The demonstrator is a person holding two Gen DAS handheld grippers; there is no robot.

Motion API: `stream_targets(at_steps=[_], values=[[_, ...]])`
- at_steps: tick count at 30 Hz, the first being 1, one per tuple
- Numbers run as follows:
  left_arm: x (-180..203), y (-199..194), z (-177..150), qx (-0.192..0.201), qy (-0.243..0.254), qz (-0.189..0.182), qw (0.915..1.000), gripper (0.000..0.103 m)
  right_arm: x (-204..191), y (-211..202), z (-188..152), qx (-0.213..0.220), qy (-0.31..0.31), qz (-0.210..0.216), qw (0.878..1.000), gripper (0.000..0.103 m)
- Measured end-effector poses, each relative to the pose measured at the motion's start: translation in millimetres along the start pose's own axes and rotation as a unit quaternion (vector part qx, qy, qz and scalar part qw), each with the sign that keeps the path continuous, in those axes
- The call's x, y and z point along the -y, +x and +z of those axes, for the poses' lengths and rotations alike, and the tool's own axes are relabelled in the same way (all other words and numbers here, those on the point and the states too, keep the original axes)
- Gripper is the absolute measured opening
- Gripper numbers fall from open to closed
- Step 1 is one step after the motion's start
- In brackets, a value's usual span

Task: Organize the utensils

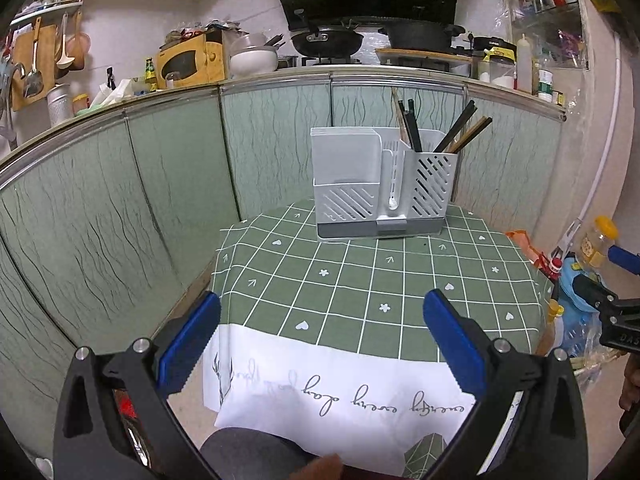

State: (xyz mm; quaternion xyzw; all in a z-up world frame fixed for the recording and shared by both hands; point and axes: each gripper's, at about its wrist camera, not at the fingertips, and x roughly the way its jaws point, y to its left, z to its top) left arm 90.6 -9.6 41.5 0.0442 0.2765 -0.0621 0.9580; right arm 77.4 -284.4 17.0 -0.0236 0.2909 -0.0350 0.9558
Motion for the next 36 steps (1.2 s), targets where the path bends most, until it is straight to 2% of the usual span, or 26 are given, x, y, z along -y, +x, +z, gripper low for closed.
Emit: stream_targets(at_steps=[9,17,24,36], values=[[5.5,1.3,-4.6,-0.001,0.012,-0.01,0.9999,0.099,-1.7,2.7,-3.2,-0.006,0.001,0.003,1.0,0.095],[10.7,7.4,-9.9,-0.022,0.024,-0.025,0.9992,0.099,-4.9,3.4,-5.3,-0.009,0.003,0.008,1.0,0.095],[13.6,11.4,-16.6,-0.039,0.028,-0.021,0.9986,0.099,-9.3,5.8,-8.7,-0.015,0.004,0.014,1.0,0.095],[11.6,9.9,-18.9,-0.034,0.018,-0.018,0.9991,0.099,-11.7,7.8,-11.3,-0.017,0.005,0.015,1.0,0.095]])
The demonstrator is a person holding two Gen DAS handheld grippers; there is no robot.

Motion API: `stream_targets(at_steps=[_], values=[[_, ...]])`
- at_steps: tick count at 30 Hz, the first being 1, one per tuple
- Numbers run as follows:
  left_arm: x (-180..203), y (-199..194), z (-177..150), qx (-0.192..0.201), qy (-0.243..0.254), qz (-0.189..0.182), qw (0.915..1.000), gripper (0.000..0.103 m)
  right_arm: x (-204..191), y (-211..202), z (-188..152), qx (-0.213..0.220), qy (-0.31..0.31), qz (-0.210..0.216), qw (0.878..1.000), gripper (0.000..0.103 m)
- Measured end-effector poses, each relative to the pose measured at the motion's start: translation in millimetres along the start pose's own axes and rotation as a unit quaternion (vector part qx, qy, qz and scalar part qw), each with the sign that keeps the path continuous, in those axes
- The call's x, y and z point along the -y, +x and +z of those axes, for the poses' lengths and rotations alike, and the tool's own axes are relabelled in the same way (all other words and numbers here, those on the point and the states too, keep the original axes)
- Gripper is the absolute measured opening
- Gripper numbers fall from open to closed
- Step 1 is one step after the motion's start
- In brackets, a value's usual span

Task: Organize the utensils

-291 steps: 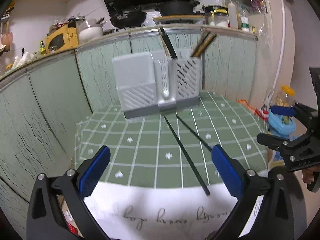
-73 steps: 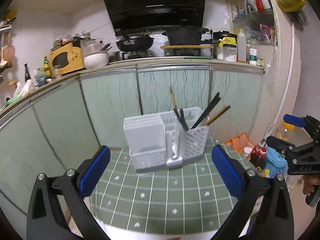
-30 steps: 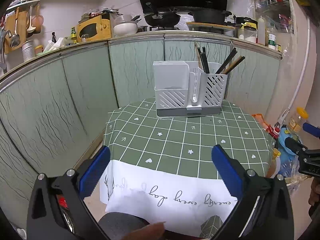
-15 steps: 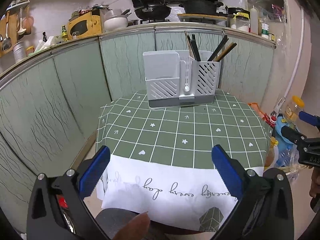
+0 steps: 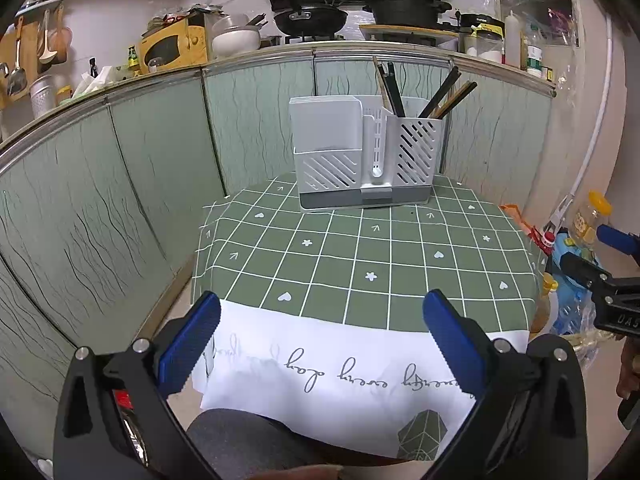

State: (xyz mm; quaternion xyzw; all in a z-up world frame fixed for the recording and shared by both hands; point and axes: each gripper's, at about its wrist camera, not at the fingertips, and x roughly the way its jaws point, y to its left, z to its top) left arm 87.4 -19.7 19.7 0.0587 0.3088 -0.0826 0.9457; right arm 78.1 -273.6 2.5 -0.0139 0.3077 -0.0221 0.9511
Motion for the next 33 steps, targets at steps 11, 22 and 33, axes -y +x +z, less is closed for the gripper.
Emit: stream_targets(at_steps=[11,22,33], values=[[0.0,-0.8,-0.7,0.001,-0.003,-0.001,1.0,0.099,-2.3,0.1,-0.3,-0.002,0.0,0.001,1.0,0.095],[2.5,-2.2,-0.2,0.001,0.007,-0.005,1.0,0.099,-2.8,0.2,0.3,-0.002,-0.001,0.0,1.0,0.095],[3.1,-2.8,-0.3,-0.001,0.007,-0.007,0.9999,0.099,-1.6,0.5,-0.3,-0.002,0.002,-0.001,1.0,0.095]])
